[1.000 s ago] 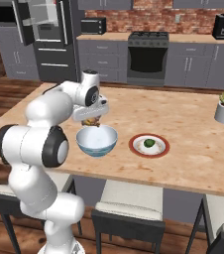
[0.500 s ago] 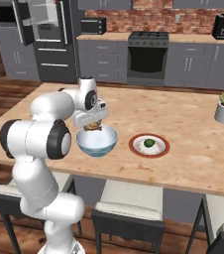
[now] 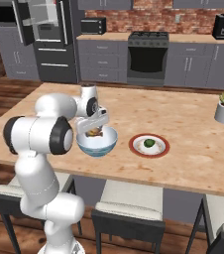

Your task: Pick the chicken drumstick and avocado from their plates and place them in the bowl. Then put the bowl in the fridge.

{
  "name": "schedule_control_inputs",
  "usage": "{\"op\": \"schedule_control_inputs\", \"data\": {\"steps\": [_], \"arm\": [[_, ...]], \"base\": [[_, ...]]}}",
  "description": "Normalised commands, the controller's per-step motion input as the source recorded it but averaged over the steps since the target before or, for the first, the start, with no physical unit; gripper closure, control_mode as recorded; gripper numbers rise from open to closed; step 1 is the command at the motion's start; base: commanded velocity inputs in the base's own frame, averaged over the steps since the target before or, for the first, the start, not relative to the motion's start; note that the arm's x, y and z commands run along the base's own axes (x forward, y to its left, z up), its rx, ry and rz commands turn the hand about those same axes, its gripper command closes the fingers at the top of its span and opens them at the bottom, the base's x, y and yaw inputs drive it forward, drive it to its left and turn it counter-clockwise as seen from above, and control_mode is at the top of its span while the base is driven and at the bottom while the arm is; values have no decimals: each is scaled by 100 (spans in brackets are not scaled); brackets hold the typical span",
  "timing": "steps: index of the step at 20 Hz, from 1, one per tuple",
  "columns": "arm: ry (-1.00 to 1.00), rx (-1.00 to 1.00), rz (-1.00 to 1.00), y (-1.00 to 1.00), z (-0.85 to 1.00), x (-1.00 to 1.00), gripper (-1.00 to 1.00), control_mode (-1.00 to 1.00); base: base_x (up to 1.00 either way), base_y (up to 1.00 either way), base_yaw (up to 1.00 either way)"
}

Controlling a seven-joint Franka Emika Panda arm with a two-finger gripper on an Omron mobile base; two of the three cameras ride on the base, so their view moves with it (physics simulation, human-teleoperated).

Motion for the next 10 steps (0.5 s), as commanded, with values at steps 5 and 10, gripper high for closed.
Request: {"op": "schedule_control_inputs", "data": {"steps": [5,10], "arm": [[2,1,3,-11,-31,2,100,-100],[0,0,2,-11,-14,8,100,-100]], "base": [[0,0,0],[0,0,0]]}}
